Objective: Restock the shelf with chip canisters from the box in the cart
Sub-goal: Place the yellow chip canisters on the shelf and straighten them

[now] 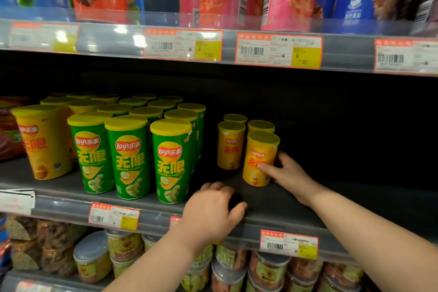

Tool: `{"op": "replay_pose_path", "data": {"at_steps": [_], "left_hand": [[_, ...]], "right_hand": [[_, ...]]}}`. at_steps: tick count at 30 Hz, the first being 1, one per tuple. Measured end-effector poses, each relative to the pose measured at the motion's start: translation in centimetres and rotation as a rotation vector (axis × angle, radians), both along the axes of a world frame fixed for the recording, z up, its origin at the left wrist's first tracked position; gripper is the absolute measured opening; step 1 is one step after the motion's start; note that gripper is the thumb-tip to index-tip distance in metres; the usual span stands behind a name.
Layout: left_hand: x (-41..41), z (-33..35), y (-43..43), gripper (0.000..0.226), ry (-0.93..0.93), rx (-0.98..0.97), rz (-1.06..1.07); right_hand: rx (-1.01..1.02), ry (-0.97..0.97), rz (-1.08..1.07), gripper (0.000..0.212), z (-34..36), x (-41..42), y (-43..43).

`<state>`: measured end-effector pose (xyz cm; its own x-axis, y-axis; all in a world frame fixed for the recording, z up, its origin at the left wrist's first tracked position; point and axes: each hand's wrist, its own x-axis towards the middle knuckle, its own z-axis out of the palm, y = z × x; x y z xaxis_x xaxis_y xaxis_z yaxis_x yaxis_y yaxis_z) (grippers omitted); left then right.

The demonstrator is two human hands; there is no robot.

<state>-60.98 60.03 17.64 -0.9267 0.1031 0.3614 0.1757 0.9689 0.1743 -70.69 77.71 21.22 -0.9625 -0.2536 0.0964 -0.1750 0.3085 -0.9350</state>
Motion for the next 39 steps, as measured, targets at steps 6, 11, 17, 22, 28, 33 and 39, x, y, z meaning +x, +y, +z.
{"op": "replay_pose_path", "data": {"at_steps": [6, 11, 17, 22, 28, 33, 39], "left_hand": [[-0.2, -0.7, -0.1, 0.069, 0.12, 0.02, -0.032], [-0.3, -0.8, -0.1, 0.06, 0.123, 0.003, -0.026], [-0.5, -1.0, -0.1, 0.046, 0.152, -0.019, 0.0], [-0.6, -1.0, -0.1, 0.045, 0.155, 0.004, -0.016], [-0.6, -0.9, -0.1, 0.044, 0.15, 0.008, -0.035], [-0.4, -0.8, -0.2, 0.045, 0.134, 0.008, -0.056], [-0.1, -0.4, -0.2, 0.063, 0.123, 0.027, -0.069]], "right_hand": [[0.112, 0.046, -0.188, 0.082, -0.9, -0.9, -1.4], [0.185, 0.021, -0.226, 0.072, -0.4, -2.3, -2.0], [0.228, -0.004, -0.22, 0.074, 0.2, -3.4, -2.2], [0.243, -0.018, -0.199, 0.076, 0.3, -3.7, -2.1], [0.246, -0.032, -0.193, 0.074, 0.5, -3.4, -2.1], [0.267, -0.035, -0.255, 0.077, 0.1, -3.0, -2.3], [0.309, -0.055, -0.28, 0.082, 0.1, -1.4, -1.3]]}}
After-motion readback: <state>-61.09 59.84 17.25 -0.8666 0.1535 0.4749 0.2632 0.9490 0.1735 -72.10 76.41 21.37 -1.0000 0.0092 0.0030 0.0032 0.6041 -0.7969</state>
